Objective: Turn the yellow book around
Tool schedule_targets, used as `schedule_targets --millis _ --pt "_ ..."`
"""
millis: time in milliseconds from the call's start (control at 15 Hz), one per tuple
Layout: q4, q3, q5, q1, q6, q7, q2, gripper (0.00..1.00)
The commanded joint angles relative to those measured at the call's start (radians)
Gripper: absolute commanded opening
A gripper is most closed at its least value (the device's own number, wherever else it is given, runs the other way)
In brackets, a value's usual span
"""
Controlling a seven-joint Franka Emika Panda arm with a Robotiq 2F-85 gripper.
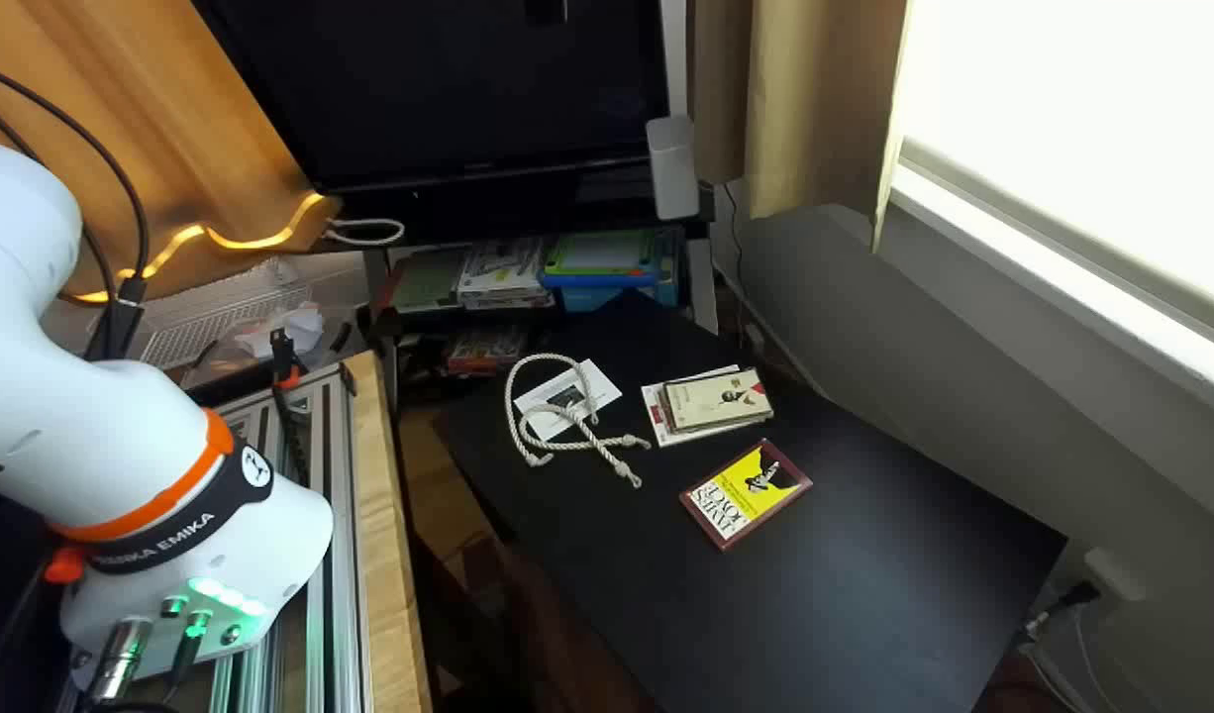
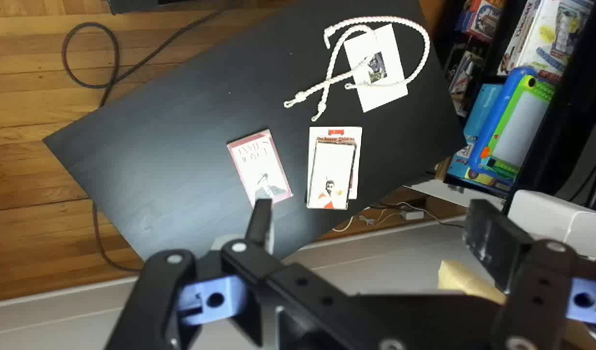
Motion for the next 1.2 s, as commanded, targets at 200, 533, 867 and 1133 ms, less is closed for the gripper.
schedule_targets --millis 200,533,867,1133 --pt "0.004 0.021 0.01 -0.027 -0.003 -0.011 0.003 1.0" --pt "0.013 0.019 0.014 -0.037 0.007 0.015 0.056 1.0" --pt "-0.005 0.024 0.016 -0.035 0.094 -0.018 0.234 1.0" --pt "-0.026 0.055 0.006 -0.022 0.224 -0.062 0.37 1.0"
